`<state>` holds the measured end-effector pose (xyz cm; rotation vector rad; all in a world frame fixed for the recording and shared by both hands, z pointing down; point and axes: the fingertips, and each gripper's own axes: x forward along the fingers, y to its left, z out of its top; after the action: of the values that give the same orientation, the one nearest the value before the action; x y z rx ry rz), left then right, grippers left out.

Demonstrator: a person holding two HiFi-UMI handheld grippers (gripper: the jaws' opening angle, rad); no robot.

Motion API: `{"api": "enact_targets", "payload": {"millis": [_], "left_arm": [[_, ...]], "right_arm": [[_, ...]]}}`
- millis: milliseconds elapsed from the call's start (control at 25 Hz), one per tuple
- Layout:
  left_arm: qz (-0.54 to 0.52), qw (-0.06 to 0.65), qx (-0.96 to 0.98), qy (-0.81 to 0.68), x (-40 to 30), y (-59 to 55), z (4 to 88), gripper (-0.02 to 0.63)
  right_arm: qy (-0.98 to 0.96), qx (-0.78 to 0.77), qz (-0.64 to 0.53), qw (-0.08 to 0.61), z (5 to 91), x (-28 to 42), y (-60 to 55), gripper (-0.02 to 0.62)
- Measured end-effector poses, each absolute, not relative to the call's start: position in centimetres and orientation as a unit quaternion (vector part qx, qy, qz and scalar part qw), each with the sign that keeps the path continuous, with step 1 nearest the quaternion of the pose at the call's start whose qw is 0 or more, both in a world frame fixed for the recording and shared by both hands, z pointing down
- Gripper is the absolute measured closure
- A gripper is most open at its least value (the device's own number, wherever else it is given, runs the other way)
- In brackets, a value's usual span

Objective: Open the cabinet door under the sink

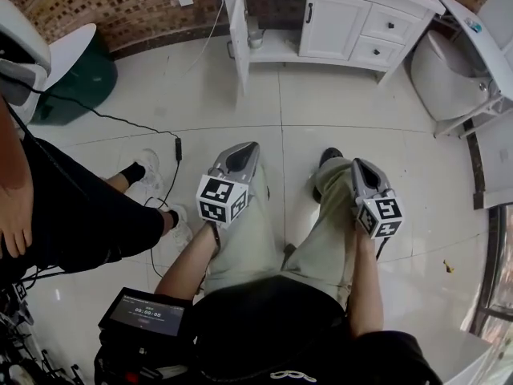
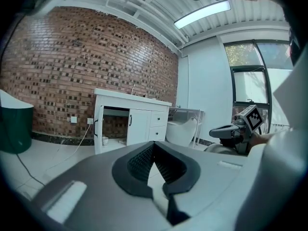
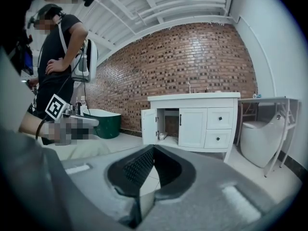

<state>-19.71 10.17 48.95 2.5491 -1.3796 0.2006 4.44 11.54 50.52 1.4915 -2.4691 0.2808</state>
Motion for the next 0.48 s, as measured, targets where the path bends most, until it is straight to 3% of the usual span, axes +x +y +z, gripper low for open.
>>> {"api": "enact_targets", "payload": {"millis": [480], "left_arm": [[0.068,0.119,0.869,-0.475,-20.09,9.89,48.88,0.589]], "right_arm": [[-0.849,0.506,0.097,0.113,50.24,4.29,11.50,0.603]]}}
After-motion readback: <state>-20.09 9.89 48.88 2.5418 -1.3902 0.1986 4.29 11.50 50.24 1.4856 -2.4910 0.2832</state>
